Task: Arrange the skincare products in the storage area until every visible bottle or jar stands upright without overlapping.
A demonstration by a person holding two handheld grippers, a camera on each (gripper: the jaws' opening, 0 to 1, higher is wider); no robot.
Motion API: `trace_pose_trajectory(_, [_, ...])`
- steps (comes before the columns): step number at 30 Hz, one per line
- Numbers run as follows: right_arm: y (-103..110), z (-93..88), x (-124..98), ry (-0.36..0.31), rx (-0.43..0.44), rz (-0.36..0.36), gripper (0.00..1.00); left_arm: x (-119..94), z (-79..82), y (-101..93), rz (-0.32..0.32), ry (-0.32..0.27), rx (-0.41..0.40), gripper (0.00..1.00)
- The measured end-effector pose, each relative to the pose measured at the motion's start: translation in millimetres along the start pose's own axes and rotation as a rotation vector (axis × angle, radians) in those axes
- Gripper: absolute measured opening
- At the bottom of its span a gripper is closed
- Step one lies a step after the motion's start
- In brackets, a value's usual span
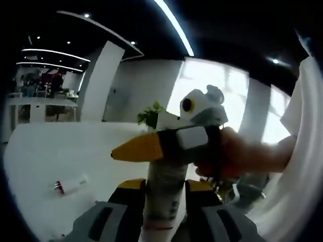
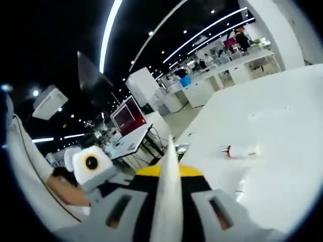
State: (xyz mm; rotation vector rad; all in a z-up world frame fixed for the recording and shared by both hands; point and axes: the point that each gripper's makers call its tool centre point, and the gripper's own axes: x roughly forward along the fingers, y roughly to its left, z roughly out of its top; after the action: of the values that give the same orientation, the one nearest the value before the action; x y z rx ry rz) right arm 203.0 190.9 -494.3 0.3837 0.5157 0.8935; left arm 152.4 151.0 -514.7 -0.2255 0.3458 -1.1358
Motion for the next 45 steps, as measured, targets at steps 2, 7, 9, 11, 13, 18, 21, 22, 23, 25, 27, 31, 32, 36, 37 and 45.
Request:
trace_pose_trajectory(2, [1.4, 1.4, -0.3, 0.006, -0.023, 0.009, 0.1, -0.3, -1.5, 0.4, -0.019, 0.006, -0.052, 0.32])
trace_pose_trajectory(7, [14.1, -0.6, 1.2, 0.055, -0.121, 0.071, 0.1, -2.6, 0.0, 1.2, -0.058, -0.005, -0.111, 0.33])
trace_pose_trajectory(9, [24.1, -1.8, 2.3, 0.074, -0.152, 0.121, 0.1, -2.8, 0.9, -1.7, -0.09, -0.005, -0.146, 0.34])
trace_pose_trajectory(11, [34.2, -1.6, 2.6, 0.077, -0.148, 0.174, 0.1, -2.1, 4.1, -6.5, -0.121, -0.016, -0.154, 0.35])
trace_pose_trajectory(13, [49.4, -2.0, 2.1, 0.084, -0.196, 0.251, 0.1, -0.6, 7.2, -15.1, -0.166, -0.014, -0.151, 0.36])
trace_pose_trajectory(18, [65.2, -6.3, 5.1, 0.112, -0.24, 0.313, 0.1, -0.1, 13.6, -22.9, -0.235, -0.028, -0.181, 0.38])
trace_pose_trajectory(21, [70.5, -8.2, 4.5, 0.12, -0.231, 0.347, 0.1, -2.6, 14.6, -22.1, -0.256, -0.031, -0.202, 0.32])
trace_pose_trajectory(22, [72.1, -8.6, 4.3, 0.121, -0.232, 0.356, 0.1, -3.2, 14.5, -23.7, -0.264, -0.03, -0.212, 0.32])
trace_pose_trajectory(23, [74.3, -10.4, 3.8, 0.129, -0.222, 0.368, 0.1, -4.1, 14.1, -26.7, -0.28, -0.028, -0.207, 0.31])
trace_pose_trajectory(25, [77.3, -12.9, 3.2, 0.139, -0.212, 0.387, 0.11, -5.8, 13.3, -31.8, -0.308, -0.024, -0.197, 0.29])
trace_pose_trajectory(27, [80.3, -14.2, 3.1, 0.14, -0.204, 0.403, 0.11, -7.0, 12.7, -34.6, -0.323, -0.02, -0.188, 0.27])
trace_pose_trajectory(31, [85.2, -16.3, 4.2, 0.15, -0.171, 0.433, 0.11, -10.5, 13.2, -41.7, -0.349, -0.033, -0.131, 0.22])
trace_pose_trajectory(32, [86.1, -15.8, 4.4, 0.147, -0.159, 0.439, 0.11, -11.0, 13.2, -42.8, -0.356, -0.031, -0.144, 0.21])
trace_pose_trajectory(36, [90.9, -9.5, 4.5, 0.112, -0.069, 0.482, 0.13, -13.2, 14.9, -44.7, -0.366, -0.03, -0.176, 0.17])
trace_pose_trajectory(37, [91.3, -8.8, 4.4, 0.11, -0.057, 0.488, 0.14, -13.7, 15.2, -45.0, -0.367, -0.029, -0.18, 0.16])
trace_pose_trajectory(45, [91.2, -2.1, 12.8, 0.092, -0.002, 0.478, 0.17, -17.5, 19.3, -38.8, -0.357, -0.086, -0.271, 0.15])
